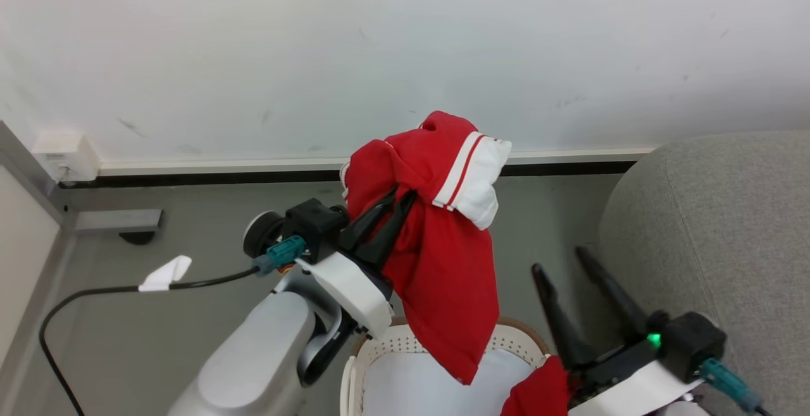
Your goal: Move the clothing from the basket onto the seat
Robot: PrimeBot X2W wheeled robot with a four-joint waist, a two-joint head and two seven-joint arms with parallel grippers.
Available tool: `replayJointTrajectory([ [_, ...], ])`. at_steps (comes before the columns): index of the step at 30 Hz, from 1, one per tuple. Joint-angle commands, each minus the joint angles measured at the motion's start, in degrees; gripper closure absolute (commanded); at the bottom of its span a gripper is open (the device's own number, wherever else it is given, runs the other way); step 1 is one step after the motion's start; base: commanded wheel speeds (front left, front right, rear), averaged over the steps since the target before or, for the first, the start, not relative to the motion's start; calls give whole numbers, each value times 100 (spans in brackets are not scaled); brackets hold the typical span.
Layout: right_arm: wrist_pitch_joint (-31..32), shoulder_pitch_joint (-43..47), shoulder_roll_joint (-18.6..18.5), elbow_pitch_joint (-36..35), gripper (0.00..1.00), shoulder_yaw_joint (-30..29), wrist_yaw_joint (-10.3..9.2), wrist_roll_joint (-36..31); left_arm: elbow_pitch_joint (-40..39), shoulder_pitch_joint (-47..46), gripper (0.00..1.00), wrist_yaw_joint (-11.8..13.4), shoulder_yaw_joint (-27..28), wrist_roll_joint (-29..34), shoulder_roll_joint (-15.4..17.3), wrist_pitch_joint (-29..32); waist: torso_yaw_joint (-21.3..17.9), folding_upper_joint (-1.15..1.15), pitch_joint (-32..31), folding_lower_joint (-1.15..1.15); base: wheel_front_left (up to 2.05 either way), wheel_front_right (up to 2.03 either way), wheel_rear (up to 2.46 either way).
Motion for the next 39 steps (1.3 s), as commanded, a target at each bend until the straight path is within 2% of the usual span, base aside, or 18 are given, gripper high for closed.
replayJointTrajectory([
  [1, 4, -108, -64, 79, 0, 224, -12, 123, -3, 55, 100, 9, -13, -27, -16, -17, 28, 0, -24, 0, 0, 0, 0],
  [9, 3, -653, -156, 678, 0, 1460, -12, 606, 21, 46, 100, -29, -194, -15, -187, -36, 243, 0, -130, 0, 0, 0, 0],
  [16, 4, -1164, -58, 1364, 0, 1978, -12, 1005, 11, 118, 100, -79, -490, -41, -372, -38, 469, 0, -256, 0, 0, 0, 0],
  [20, 3, -1386, 30, 1825, 0, 2080, -12, 1092, -27, 183, 100, -118, -688, -110, -470, -22, 613, 0, -335, 0, 0, 0, 0],
  [28, 3, -1571, 179, 2375, 0, 1728, -12, 729, -100, 261, 100, -146, -1023, -321, -588, 47, 899, 0, -441, 0, 0, 0, 0],
  [29, 4, -1578, 186, 2402, 35, 1705, -12, 679, -103, 265, 100, -149, -1054, -327, -599, 49, 927, 0, -451, 0, 0, 0, 0],
  [30, 4, -1575, 195, 2427, 79, 1676, -12, 640, -102, 267, 100, -152, -1079, -342, -606, 51, 954, 0, -462, 0, 0, 0, 0],
  [31, 3, -1558, 212, 2437, 100, 1646, -12, 606, -96, 266, 100, -155, -1105, -355, -613, 50, 975, 0, -473, 0, 0, 0, 0],
  [39, 3, -1446, 273, 2371, 100, 1557, -12, 573, -24, 270, 100, -143, -1106, -399, -561, 24, 1021, 0, -518, 0, 0, 0, 0],
])
